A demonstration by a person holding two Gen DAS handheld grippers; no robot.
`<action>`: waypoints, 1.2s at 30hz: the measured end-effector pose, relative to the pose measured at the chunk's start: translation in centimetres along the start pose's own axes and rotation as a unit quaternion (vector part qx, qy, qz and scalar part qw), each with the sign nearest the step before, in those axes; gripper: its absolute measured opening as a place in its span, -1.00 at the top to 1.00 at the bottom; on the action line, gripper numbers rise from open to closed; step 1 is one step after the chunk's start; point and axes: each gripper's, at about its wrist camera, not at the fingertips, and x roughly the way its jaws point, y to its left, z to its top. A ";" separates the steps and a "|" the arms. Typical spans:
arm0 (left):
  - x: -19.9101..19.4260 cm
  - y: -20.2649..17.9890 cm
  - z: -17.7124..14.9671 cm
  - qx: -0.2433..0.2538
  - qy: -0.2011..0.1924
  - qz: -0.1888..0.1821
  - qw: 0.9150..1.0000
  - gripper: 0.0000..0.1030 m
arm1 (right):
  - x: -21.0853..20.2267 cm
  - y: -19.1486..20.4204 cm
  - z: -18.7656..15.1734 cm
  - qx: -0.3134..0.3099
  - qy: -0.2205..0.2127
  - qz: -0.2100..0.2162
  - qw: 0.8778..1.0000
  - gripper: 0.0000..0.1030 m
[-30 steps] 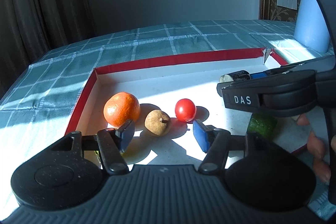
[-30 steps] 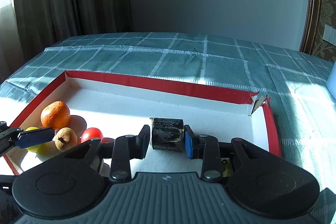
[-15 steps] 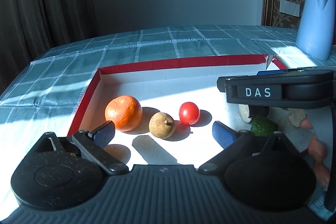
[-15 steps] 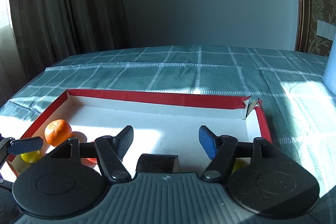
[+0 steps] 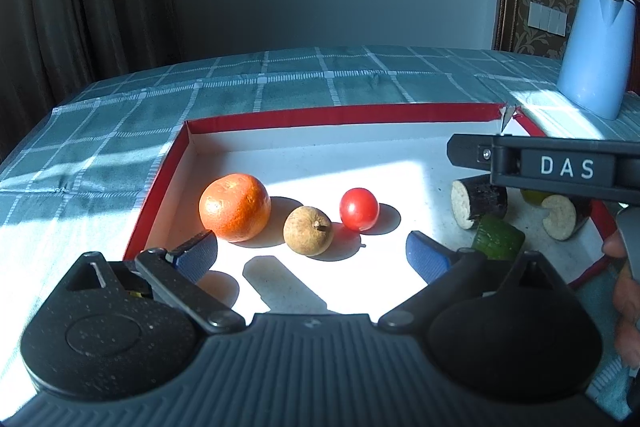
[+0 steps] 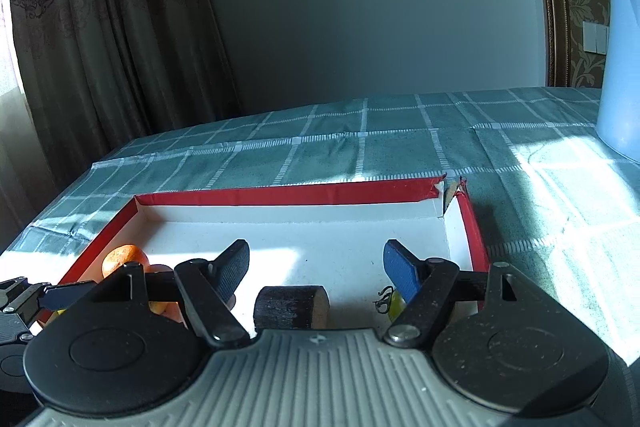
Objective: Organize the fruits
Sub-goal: 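Move both tools out of the tray and grasp the brown kiwi with the right tool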
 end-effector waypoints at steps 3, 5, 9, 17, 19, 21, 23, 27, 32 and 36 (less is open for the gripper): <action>-0.2 0.0 -0.1 0.001 -0.002 -0.002 1.000 -0.95 | -1.0 -0.3 -0.3 0.009 -0.010 0.003 1.000 -0.43; -0.6 0.2 -0.2 -0.002 -0.007 -0.006 1.000 -0.95 | -1.9 -0.5 -0.5 0.013 -0.017 0.005 1.000 -0.43; -1.8 1.0 -0.5 -0.015 -0.023 -0.006 1.000 -0.98 | -4.1 -0.6 -1.4 0.010 -0.034 0.014 0.999 -0.43; -5.4 3.0 -2.4 -0.048 -0.040 -0.030 0.998 -1.00 | -7.7 -0.7 -3.8 -0.009 -0.046 0.028 0.999 -0.43; -6.0 3.4 -2.7 -0.057 -0.044 -0.030 0.997 -1.00 | -7.8 -0.8 -4.0 -0.006 -0.039 0.031 0.999 -0.44; -6.4 3.7 -3.0 -0.063 -0.046 -0.026 0.997 -1.00 | -7.8 -0.9 -4.2 -0.002 -0.033 0.032 0.999 -0.44; -6.8 4.1 -3.3 -0.071 -0.048 -0.022 0.996 -1.00 | -8.0 -0.8 -4.7 -0.010 -0.027 0.039 0.999 -0.44; -7.8 4.6 -4.1 -0.072 -0.059 -0.001 0.996 -1.00 | -8.7 1.0 -6.1 -0.061 -0.022 0.054 0.996 -0.44; -8.1 4.7 -4.6 -0.069 -0.059 0.014 0.996 -1.00 | -9.3 3.9 -7.4 -0.126 -0.021 0.061 0.990 -0.43; -8.0 4.8 -4.6 -0.069 -0.052 0.015 0.996 -1.00 | -9.3 5.1 -7.8 -0.150 -0.016 0.057 0.987 -0.43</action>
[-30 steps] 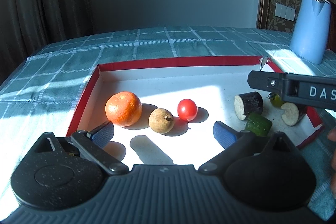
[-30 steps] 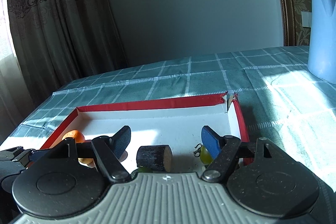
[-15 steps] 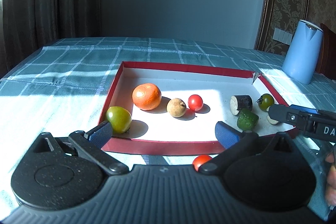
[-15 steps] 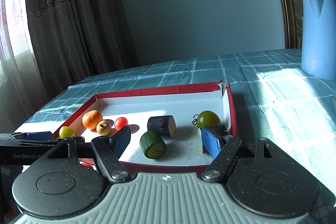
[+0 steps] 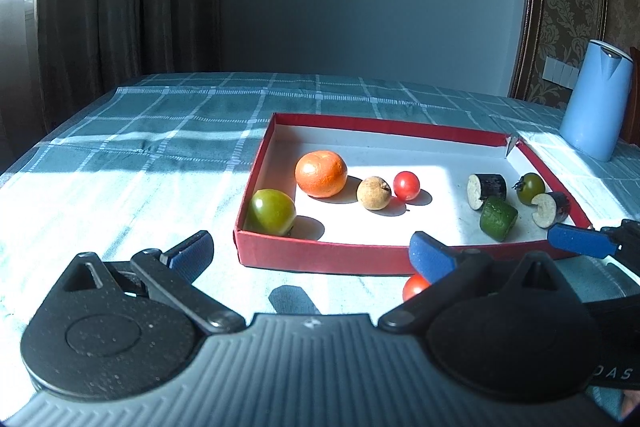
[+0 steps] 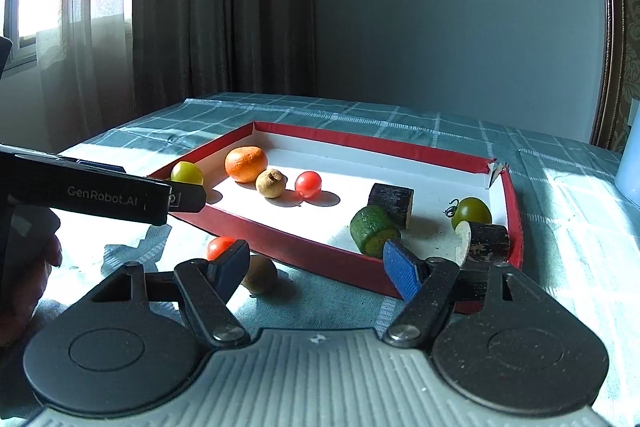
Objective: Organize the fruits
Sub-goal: 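Move both tools out of the tray and grasp the brown kiwi with the right tool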
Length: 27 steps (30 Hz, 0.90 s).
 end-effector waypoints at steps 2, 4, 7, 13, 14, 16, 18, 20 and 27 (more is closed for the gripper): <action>0.0 0.0 0.0 0.000 -0.001 0.000 1.000 -1.00 | -0.1 0.4 -0.1 -0.004 0.000 0.007 1.000 -0.43; -0.1 0.0 0.0 0.000 -0.004 0.004 1.000 -1.00 | -0.4 0.8 -0.2 -0.005 0.001 0.019 1.000 -0.43; -0.1 0.0 0.0 0.000 -0.002 0.005 1.000 -1.00 | -0.4 1.9 -0.4 -0.026 0.004 0.018 0.999 -0.43; 0.0 0.2 0.0 -0.006 -0.001 0.008 1.000 -1.00 | 1.1 2.2 -0.1 -0.013 0.038 0.016 0.999 -0.18; 0.0 0.2 0.1 -0.007 -0.001 0.009 1.000 -1.00 | 1.5 2.3 -0.1 -0.012 0.050 0.017 0.999 -0.13; 0.0 0.3 0.1 -0.009 -0.002 0.008 1.000 -1.00 | 2.0 2.5 -0.1 -0.008 0.060 0.021 0.998 -0.08; 0.0 0.3 0.1 -0.009 -0.002 0.007 1.000 -1.00 | 2.4 2.7 0.0 -0.002 0.067 0.022 0.998 -0.08; -0.1 0.2 0.0 -0.006 -0.003 0.008 1.000 -1.00 | 3.0 3.0 0.1 0.003 0.075 0.019 0.997 -0.08; -0.2 -0.4 -0.1 0.011 -0.008 0.014 1.000 -1.00 | 3.2 3.0 0.2 0.009 0.077 0.016 0.997 0.48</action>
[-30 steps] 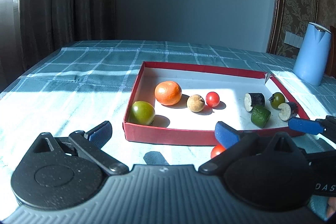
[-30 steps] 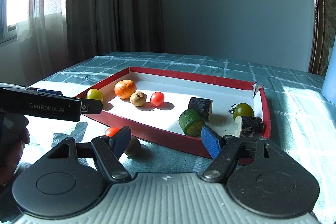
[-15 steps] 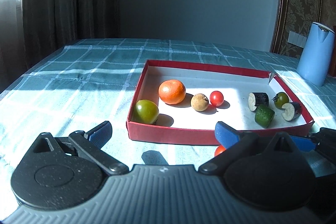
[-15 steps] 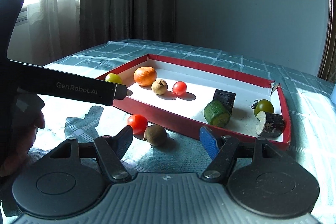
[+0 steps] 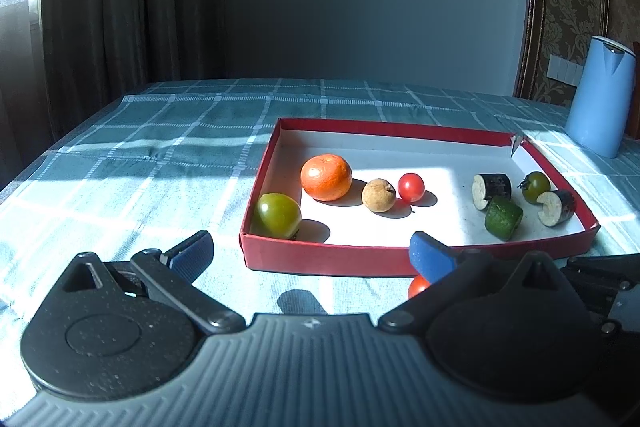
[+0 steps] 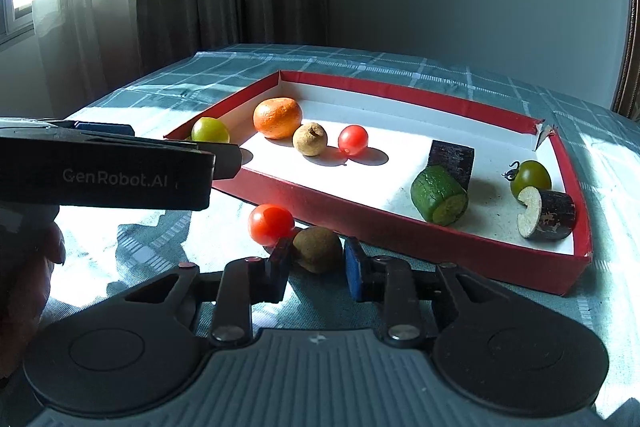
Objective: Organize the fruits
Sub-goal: 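Move both tools out of the tray and grasp the brown kiwi with the right tool, then grasp the red cherry tomato with the left tool while the right tool holds the kiwi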
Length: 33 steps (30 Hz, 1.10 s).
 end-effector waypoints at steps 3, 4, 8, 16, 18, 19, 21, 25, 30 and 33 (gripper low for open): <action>0.1 0.0 0.0 0.002 0.002 0.002 1.000 -1.00 | -0.3 0.0 -0.1 -0.004 -0.003 -0.002 1.000 0.49; 0.1 0.0 0.0 0.002 0.003 0.003 1.000 -1.00 | -0.6 0.0 -0.2 -0.008 -0.007 -0.008 1.000 0.49; 0.2 -0.2 -0.1 0.009 0.007 0.001 1.000 -1.00 | -1.9 -0.5 -0.7 -0.017 -0.023 -0.034 0.999 0.49; 0.1 -2.3 -1.2 0.060 0.020 -0.013 0.998 -1.00 | -2.5 -4.8 -1.5 0.049 -0.002 -0.054 0.997 0.49; 0.5 -3.2 -1.4 0.082 0.020 0.002 0.996 -1.00 | -2.6 -4.8 -1.6 0.050 -0.003 -0.055 0.997 0.49; 0.5 -3.6 -1.5 0.088 0.017 0.000 0.996 -1.00 | -2.5 -4.6 -1.6 0.044 -0.003 -0.059 0.997 0.49; 0.5 -4.0 -1.6 0.094 0.021 -0.007 0.995 -1.00 | -2.4 -4.4 -1.6 0.039 -0.003 -0.059 0.997 0.49; 0.3 -5.4 -2.2 0.125 0.019 -0.014 0.992 -1.00 | -2.5 -4.3 -1.7 0.038 -0.003 -0.060 0.997 0.49; 1.4 -5.5 -2.2 0.120 0.047 -0.008 0.992 -1.00 | -2.4 -4.3 -1.7 0.036 -0.002 -0.061 0.997 0.50; 1.7 -5.2 -2.0 0.111 0.052 -0.004 0.992 -1.00 | -2.3 -4.3 -1.7 0.035 -0.002 -0.062 0.997 0.49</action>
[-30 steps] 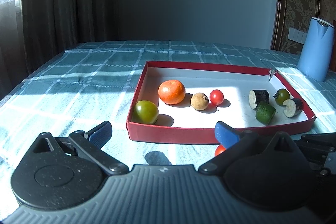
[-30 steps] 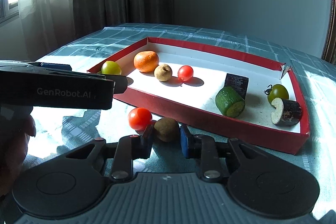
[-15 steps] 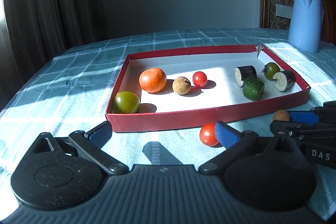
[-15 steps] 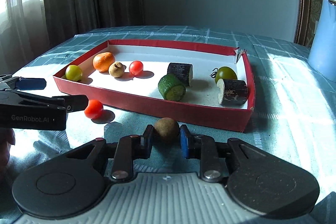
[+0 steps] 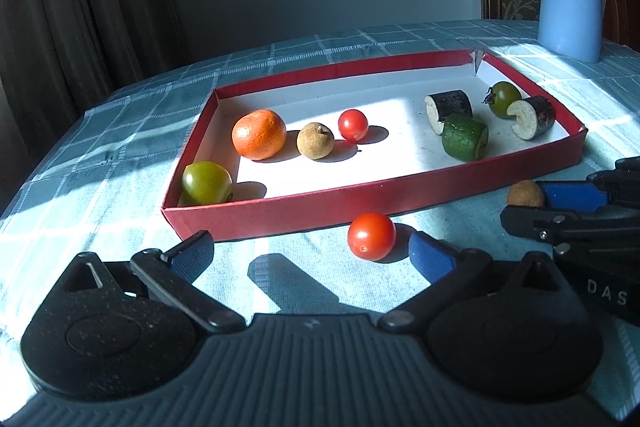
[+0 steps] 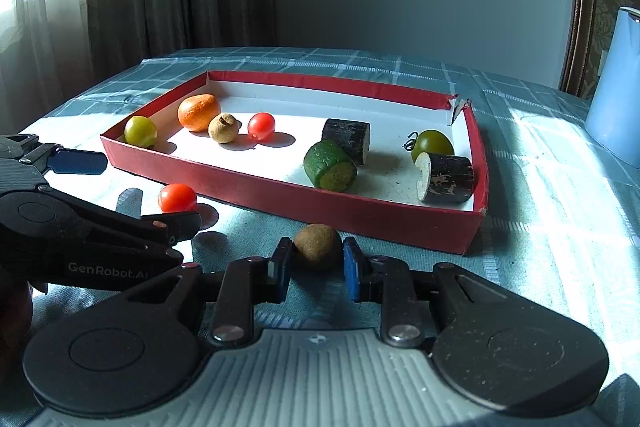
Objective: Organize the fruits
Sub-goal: 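Grasp the red cherry tomato with the left tool while the right tool holds the kiwi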
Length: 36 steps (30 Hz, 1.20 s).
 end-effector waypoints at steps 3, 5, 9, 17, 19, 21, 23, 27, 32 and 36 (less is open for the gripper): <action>0.1 -0.1 0.0 0.005 0.002 0.003 1.000 -1.00 | 0.0 0.0 0.0 -0.001 0.000 0.000 1.000 0.49; 0.2 -0.1 0.0 0.006 0.004 0.001 1.000 -0.98 | 0.0 0.0 0.0 0.000 0.000 0.000 1.000 0.49; 0.3 0.1 0.1 -0.003 0.007 -0.004 1.000 -0.94 | 0.0 0.1 0.0 -0.002 0.000 -0.001 1.000 0.49; 0.4 0.0 0.1 -0.003 0.007 -0.001 1.000 -0.95 | 0.0 0.1 0.0 -0.003 0.000 -0.001 1.000 0.49; 0.4 0.1 0.1 -0.006 0.008 -0.003 1.000 -0.94 | 0.0 0.1 0.0 -0.002 0.000 -0.001 1.000 0.49; 0.3 0.1 0.0 -0.006 0.006 -0.009 1.000 -0.87 | 0.0 0.1 0.0 -0.002 0.000 -0.001 1.000 0.49; 0.1 -0.1 0.0 0.000 0.002 -0.010 1.000 -0.82 | 0.0 0.1 0.0 -0.003 0.000 -0.001 1.000 0.49; -0.3 -0.2 -0.1 0.006 -0.004 -0.030 1.000 -0.43 | 0.0 0.0 0.0 -0.003 0.000 -0.001 1.000 0.49; -0.7 -0.8 -0.3 0.022 -0.012 -0.043 0.999 -0.12 | 0.0 0.1 0.0 -0.002 0.000 -0.001 1.000 0.50; -0.7 -0.7 -0.3 0.019 -0.011 -0.054 0.998 0.06 | 0.0 0.1 0.0 -0.002 0.000 0.000 1.000 0.50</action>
